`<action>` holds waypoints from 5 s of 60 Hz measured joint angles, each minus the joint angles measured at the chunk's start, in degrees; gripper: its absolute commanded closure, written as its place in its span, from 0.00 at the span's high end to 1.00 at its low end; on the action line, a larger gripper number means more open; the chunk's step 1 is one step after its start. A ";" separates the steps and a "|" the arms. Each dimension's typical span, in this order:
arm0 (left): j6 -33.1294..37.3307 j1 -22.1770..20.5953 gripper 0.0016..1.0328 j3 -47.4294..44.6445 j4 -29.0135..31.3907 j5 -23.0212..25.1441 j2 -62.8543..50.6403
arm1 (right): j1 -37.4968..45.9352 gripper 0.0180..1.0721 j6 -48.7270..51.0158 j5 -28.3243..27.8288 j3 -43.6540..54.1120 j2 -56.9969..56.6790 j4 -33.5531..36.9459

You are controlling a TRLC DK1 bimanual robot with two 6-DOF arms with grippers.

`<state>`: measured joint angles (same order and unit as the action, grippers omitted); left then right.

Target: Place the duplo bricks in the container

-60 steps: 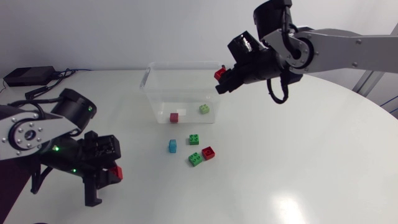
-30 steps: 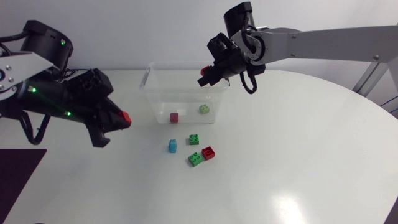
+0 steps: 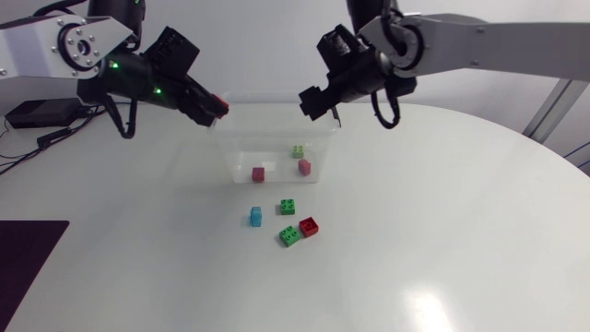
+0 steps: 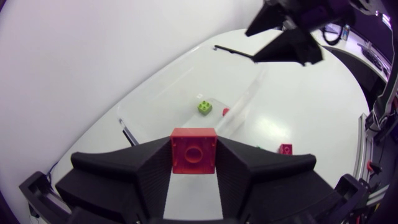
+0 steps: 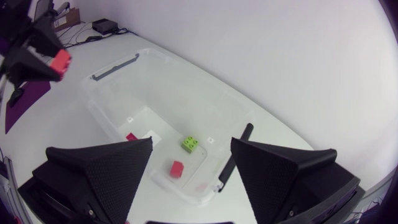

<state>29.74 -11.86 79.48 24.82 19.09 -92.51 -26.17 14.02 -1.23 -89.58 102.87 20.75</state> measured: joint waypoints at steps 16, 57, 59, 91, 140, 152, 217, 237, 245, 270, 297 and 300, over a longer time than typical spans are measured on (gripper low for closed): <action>-6.08 -1.22 0.22 11.13 -1.62 -0.02 -13.75 | -2.36 0.91 -0.17 -0.04 18.25 -18.08 1.27; -10.69 -1.86 0.95 28.46 -0.04 -1.40 -26.69 | -11.61 0.91 -6.60 1.53 34.14 -8.15 0.11; -10.67 -1.95 0.95 27.26 0.04 -1.40 -25.03 | -11.61 0.91 -6.82 1.55 33.75 -6.64 -0.15; 10.91 -3.63 0.95 -9.14 8.59 -0.02 12.57 | -11.50 0.84 -9.18 3.76 26.40 4.55 -2.51; 5.20 -11.87 0.95 -12.70 13.92 -9.18 -6.25 | -8.76 0.28 -10.21 4.57 26.12 6.01 -1.18; -2.80 -13.79 0.95 -5.86 15.26 -13.25 -13.38 | -6.40 0.28 -10.16 4.59 27.89 -1.05 1.57; -18.78 -16.63 0.20 1.55 16.39 -19.85 -26.40 | -4.87 0.28 -9.53 7.34 12.24 -13.29 10.99; -15.96 -17.97 0.18 -4.04 16.94 -19.85 -17.42 | -4.66 0.28 -9.57 7.32 0.28 -2.97 10.99; -14.05 -17.46 0.18 -4.28 17.33 -19.85 -8.98 | -3.78 0.28 -9.57 7.30 -4.02 2.19 10.97; -9.09 -13.25 0.19 0.96 17.49 -19.85 -1.49 | -2.73 0.65 -9.77 7.30 -16.15 14.25 11.39; -8.68 -9.25 0.20 14.51 3.17 -19.85 -7.06 | -2.84 0.82 -9.73 7.06 -7.61 2.16 14.21; -8.68 -8.85 0.20 16.48 2.99 -19.85 -9.40 | -3.50 0.82 -9.73 7.02 -3.89 -1.84 14.19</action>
<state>21.06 -20.71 95.96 27.81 -0.75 -101.91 -29.67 4.29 5.78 -93.47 101.03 34.94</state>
